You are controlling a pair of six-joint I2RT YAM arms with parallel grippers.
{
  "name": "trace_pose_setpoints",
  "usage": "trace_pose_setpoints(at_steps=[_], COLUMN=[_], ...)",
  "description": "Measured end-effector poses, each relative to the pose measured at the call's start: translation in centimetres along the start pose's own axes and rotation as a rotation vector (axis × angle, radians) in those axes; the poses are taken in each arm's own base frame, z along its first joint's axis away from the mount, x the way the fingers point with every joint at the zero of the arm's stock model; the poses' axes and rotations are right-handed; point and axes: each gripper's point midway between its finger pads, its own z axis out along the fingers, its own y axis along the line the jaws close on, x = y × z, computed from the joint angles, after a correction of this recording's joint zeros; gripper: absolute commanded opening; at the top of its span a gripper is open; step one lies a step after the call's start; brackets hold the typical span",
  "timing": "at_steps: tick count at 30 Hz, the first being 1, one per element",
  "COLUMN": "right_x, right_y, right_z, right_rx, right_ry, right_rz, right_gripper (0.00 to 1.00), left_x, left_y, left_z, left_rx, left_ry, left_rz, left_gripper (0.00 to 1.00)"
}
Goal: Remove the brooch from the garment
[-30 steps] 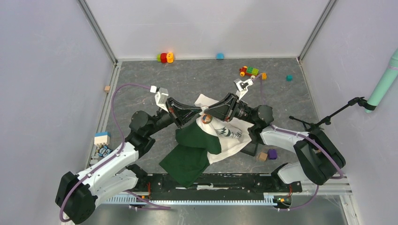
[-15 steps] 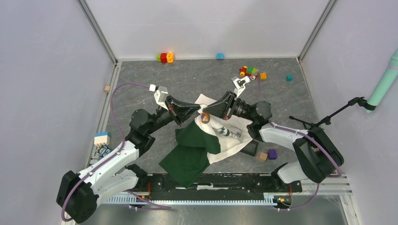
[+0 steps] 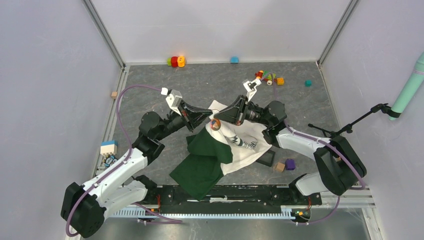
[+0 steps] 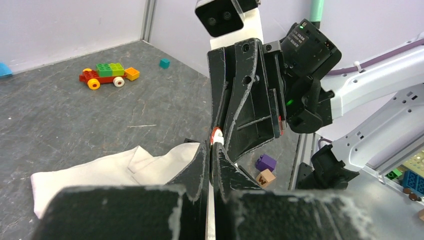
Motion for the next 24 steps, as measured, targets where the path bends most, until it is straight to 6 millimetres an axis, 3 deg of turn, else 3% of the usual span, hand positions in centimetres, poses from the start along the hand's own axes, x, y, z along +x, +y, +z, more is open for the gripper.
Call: trace_pose_setpoints(at_steps=[6,10,14,19,24], right_x=[0.5,1.8,2.6,2.9,4.6], right_y=[-1.0,-1.4,-2.2,-2.8,-4.9], right_z=[0.4,0.5,0.2,-0.9,-2.2], right_rx=[0.028,0.044,0.085,0.131,0.219], right_ry=[0.045,0.084,0.104,0.108,0.146], right_rz=[-0.008,-0.016,-0.037,-0.089,-0.117], right_gripper=[0.39,0.62,0.77,0.82,0.78], left_x=[0.6,1.7,2.5,2.8,3.9], left_y=[0.4,0.5,1.5,3.5,5.5], left_z=[-0.1,-0.1,-0.4,-1.2,-2.6], left_rx=[-0.022,-0.049,-0.118,-0.218,-0.329], left_ry=[0.045,0.102,0.161,0.229,0.325], left_rz=[0.01,-0.003,0.035,0.115,0.162], left_gripper=[0.02,0.02,0.02,0.02,0.02])
